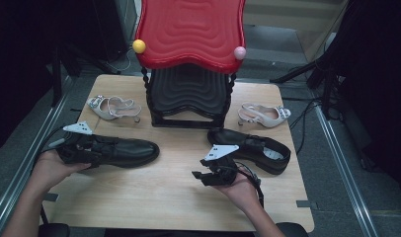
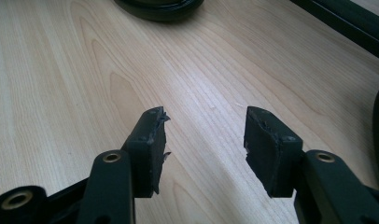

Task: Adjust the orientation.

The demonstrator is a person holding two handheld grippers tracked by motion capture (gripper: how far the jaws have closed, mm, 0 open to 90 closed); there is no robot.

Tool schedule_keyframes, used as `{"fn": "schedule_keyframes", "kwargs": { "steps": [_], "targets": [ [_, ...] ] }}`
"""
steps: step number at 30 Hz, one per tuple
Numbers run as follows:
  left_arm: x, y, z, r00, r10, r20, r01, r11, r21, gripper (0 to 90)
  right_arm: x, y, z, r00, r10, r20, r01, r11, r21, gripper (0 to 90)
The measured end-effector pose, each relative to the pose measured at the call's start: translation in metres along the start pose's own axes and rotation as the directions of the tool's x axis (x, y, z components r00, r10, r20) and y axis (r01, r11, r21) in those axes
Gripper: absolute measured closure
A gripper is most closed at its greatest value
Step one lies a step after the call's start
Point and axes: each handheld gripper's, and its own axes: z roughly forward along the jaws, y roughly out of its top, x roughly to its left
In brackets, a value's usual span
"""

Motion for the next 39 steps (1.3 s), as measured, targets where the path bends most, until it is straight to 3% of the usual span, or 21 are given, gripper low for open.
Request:
{"fn": "schedule_keyframes", "kwargs": {
  "steps": [2, 3, 4, 5, 10, 14, 18, 23, 24, 31, 35, 39],
  "targets": [
    [0.001, 0.002, 0.001, 0.9998, -0.003, 0.020, 0.004, 0.9999, -0.014, 60.4, 0.001, 0.000, 0.002, 1.0000, -0.004, 0.000, 0.004, 1.0000, 0.004, 49.5],
    [0.002, 0.003, 0.001, 0.9992, -0.006, 0.040, 0.007, 0.9997, -0.023, 60.4, 0.001, 0.000, 0.002, 1.0000, -0.004, 0.000, 0.004, 1.0000, 0.004, 49.5],
    [0.002, 0.004, 0.001, 0.9982, -0.008, 0.059, 0.010, 0.9996, -0.028, 68.3, 0.001, 0.001, 0.002, 1.0000, -0.006, -0.004, 0.006, 1.0000, 0.005, 49.5],
    [0.001, 0.007, 0.002, 0.9955, -0.013, 0.094, 0.016, 0.9993, -0.033, 70.8, 0.001, 0.001, 0.002, 1.0000, -0.007, -0.003, 0.007, 1.0000, 0.005, 49.5],
    [-0.012, 0.018, 0.004, 0.9951, 0.002, 0.099, 0.001, 0.9995, -0.032, 78.6, 0.000, 0.001, 0.000, 1.0000, -0.003, -0.004, 0.003, 1.0000, -0.006, 49.6],
    [-0.021, 0.025, 0.006, 0.9937, 0.004, 0.112, 0.002, 0.9984, -0.057, 79.6, 0.000, 0.000, -0.001, 1.0000, 0.000, 0.000, 0.000, 1.0000, -0.010, 49.7],
    [-0.039, 0.039, 0.013, 0.9866, 0.006, 0.163, 0.008, 0.9963, -0.085, 79.4, 0.000, -0.001, -0.003, 1.0000, 0.002, 0.005, -0.002, 0.9999, -0.013, 49.6],
    [-0.057, 0.049, 0.022, 0.9815, 0.017, 0.191, 0.001, 0.9956, -0.094, 79.3, 0.000, -0.003, -0.007, 0.9998, 0.008, 0.019, -0.008, 0.9997, -0.022, 49.5],
    [-0.063, 0.053, 0.027, 0.9775, 0.015, 0.210, 0.005, 0.9953, -0.097, 79.4, 0.000, -0.004, -0.008, 0.9997, 0.010, 0.023, -0.009, 0.9996, -0.026, 49.5],
    [-0.084, 0.064, 0.047, 0.9786, 0.029, 0.204, -0.013, 0.9964, -0.084, 79.3, -0.001, -0.007, -0.013, 0.9988, 0.024, 0.042, -0.023, 0.9989, -0.040, 49.5],
    [-0.095, 0.069, 0.061, 0.9746, 0.003, 0.224, 0.013, 0.9974, -0.071, 79.0, -0.001, -0.009, -0.015, 0.9982, 0.036, 0.047, -0.034, 0.9981, -0.052, 49.5],
    [-0.101, 0.071, 0.071, 0.9764, 0.007, 0.216, 0.005, 0.9984, -0.056, 78.2, -0.002, -0.010, -0.016, 0.9977, 0.043, 0.052, -0.040, 0.9974, -0.060, 49.5]
  ]
}}
